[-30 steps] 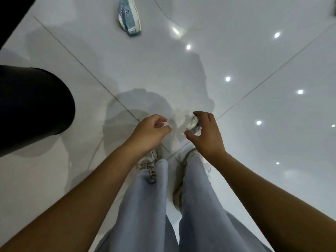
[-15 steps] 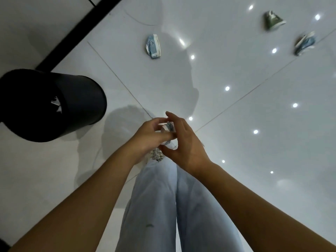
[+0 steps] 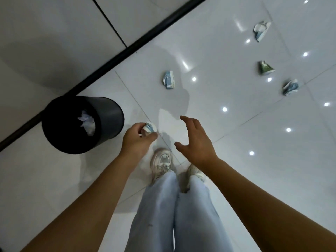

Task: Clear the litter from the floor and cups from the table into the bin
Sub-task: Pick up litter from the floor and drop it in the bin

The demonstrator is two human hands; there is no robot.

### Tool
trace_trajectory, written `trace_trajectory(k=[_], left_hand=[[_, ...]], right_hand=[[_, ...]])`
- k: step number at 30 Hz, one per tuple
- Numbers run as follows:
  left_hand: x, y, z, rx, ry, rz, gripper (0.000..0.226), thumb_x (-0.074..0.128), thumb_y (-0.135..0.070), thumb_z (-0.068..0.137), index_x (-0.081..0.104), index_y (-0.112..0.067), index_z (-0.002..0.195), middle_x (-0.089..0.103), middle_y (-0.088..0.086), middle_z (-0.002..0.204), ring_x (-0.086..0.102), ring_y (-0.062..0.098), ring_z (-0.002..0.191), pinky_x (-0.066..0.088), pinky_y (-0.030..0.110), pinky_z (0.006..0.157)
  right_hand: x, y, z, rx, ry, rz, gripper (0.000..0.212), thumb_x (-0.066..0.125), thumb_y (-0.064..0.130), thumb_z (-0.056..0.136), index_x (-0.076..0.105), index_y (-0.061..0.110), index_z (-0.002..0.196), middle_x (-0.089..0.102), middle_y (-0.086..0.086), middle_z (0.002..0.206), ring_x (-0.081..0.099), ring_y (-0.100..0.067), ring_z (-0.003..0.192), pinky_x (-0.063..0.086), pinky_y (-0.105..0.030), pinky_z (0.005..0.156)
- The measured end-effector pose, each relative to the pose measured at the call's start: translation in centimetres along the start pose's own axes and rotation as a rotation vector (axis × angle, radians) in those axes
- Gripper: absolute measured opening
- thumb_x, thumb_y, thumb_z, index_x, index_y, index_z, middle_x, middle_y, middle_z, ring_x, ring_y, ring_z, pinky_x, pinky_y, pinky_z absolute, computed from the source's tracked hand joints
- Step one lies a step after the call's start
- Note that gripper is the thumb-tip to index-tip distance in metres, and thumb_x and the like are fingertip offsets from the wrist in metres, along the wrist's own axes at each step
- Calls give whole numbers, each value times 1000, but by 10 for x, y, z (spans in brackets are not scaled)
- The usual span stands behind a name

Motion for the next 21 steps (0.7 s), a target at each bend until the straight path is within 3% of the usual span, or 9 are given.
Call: trace_trajectory(k=[3,8,16,21], left_hand=[[-6,-3,22,81,-55,18,40,73,-21,81,59,-18,118,63,-1,109,58,4,82,42,12,62],[-5,10,66,122,-92,30,38,73,-22,82,58,-23,116,61,-6,108,58,0,83,41,3,52],[16,42,171,136,-96,39,38,73,-19,82,57,-23,116,61,-6,108,57,-2,84,41,9,63],[34,56,234,194,-104,34,32,74,-19,81,59,-23,109,62,-8,100,58,1,83,43,13,68]], right_hand=[[1,-5,38,32,-42,-41,74,71,24,84,30,21,147,35,-2,149,42,-23,131,43,-33,98],[21,-25,115,65,-58,-98,73,71,24,84,32,20,145,35,-7,148,42,-28,129,44,-36,95],[57,-77,242,-4,17,-264,75,70,22,82,30,20,146,33,-10,147,42,-33,125,45,-39,90],[81,-102,314,-80,38,-385,81,74,22,80,29,26,147,18,-9,156,34,-36,132,46,-41,93]])
Point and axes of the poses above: each hand's wrist, its own z-axis towards the middle knuckle, its own x-axis out of the palm, y = z × x, the point moved 1 cm from there along z, towards the middle knuckle
